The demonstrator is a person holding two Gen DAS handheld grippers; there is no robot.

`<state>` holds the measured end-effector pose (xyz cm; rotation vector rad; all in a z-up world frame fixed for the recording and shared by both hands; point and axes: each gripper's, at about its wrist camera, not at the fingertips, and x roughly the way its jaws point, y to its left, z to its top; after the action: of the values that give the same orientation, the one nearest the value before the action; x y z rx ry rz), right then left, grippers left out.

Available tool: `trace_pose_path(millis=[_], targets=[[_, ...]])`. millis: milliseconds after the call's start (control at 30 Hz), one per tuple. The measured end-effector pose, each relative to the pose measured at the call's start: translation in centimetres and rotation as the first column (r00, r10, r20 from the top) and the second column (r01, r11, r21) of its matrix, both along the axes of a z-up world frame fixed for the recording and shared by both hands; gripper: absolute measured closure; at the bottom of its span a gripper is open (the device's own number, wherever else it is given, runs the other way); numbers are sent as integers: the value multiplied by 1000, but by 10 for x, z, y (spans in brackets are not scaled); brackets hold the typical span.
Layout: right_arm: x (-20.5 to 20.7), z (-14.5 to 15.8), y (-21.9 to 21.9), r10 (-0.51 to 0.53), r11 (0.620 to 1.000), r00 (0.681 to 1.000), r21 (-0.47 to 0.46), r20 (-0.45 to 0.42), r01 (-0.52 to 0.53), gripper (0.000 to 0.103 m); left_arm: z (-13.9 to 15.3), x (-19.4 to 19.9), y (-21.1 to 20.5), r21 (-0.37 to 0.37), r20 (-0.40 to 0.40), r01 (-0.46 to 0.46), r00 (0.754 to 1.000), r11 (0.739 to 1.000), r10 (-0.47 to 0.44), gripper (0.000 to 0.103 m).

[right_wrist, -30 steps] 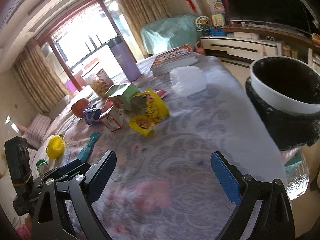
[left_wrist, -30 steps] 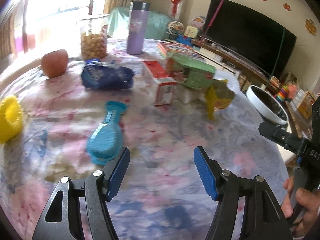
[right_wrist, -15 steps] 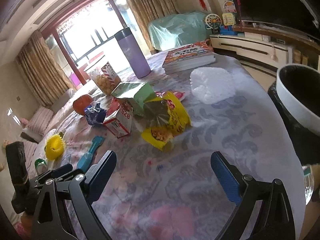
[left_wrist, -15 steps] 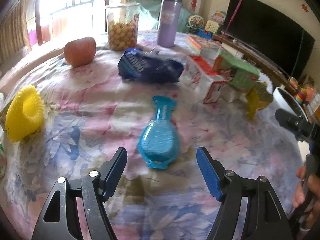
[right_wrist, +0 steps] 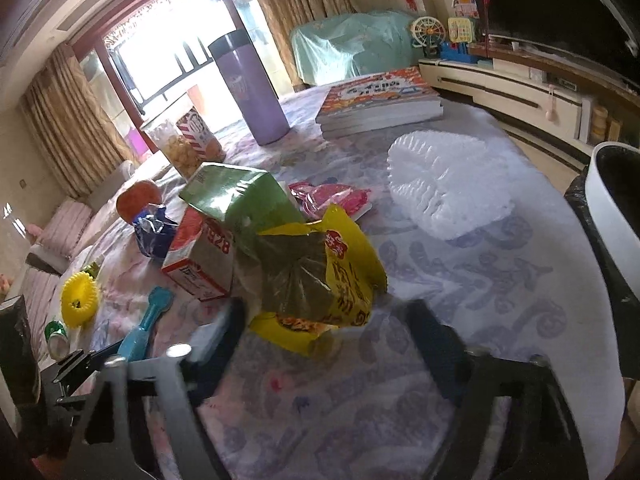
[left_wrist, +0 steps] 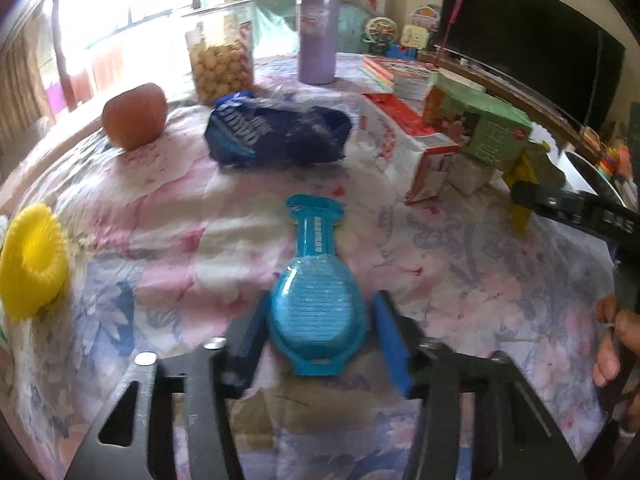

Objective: Collect trash
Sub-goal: 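Grasp the blue brush with the left gripper while the right gripper grasps the yellow snack bag, then carry the blue brush and yellow snack bag over the trash bin with both grippers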

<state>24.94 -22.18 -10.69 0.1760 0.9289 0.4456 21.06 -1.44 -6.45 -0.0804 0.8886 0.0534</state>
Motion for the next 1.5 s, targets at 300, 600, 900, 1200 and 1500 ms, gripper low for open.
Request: trace_pose_path(millis=[300,600,900,1200,1500], targets=[[-13,4,-21,-17,999,1000,34,8,17,72,4,-4,-11,-42,22,53,998,998,-53,59],[-35,10,-59,-58,996,998,62,12,57,79,12,-6,-53,-80,53,179,983,981,-175,59],[-50,14,-82,-82,994,997,71,8,81,79,18,-5,-79,-85,72,241,969,967,-235,59],[-44,11,-80,-88,996,996,30,7,88,31,13,-6,-83,-94,58,238,971,967,-233,59],[-36,9,-74,-80,996,997,-28,18,80,54,13,-4,-79,-107,56,227,973,968,-222,59]])
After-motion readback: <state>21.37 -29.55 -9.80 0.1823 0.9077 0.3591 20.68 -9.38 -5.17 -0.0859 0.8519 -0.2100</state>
